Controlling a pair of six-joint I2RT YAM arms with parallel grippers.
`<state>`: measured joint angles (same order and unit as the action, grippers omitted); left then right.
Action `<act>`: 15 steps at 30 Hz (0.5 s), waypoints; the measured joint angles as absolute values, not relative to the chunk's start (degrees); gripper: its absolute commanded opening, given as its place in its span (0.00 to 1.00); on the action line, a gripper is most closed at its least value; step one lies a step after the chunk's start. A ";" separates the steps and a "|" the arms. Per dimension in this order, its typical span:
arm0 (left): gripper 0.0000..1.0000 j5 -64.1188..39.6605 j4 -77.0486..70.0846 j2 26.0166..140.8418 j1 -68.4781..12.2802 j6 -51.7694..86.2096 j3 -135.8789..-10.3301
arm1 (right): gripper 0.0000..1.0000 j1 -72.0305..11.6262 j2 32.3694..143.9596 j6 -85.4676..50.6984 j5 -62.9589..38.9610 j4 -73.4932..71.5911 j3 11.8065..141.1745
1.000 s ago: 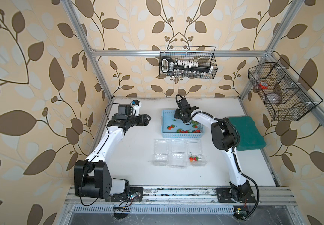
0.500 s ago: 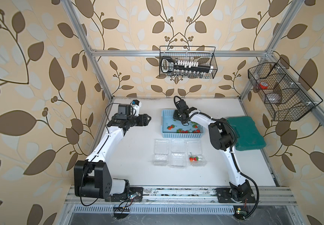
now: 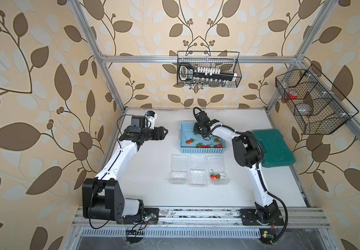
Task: Pack strawberries into containers
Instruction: Pick up the strawberry from the basket.
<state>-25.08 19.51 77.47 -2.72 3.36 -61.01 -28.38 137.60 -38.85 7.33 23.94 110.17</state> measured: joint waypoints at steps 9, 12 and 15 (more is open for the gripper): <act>0.76 -25.08 19.53 77.47 -3.05 3.36 -61.01 | 0.15 -28.38 132.53 -37.30 7.49 24.47 104.53; 0.76 -25.08 19.51 77.47 -3.05 3.36 -61.01 | 0.15 -28.38 128.81 -36.14 7.09 24.10 102.15; 0.76 -25.08 19.53 77.47 -3.05 3.36 -61.01 | 0.15 -28.38 124.49 -34.74 6.28 23.77 99.81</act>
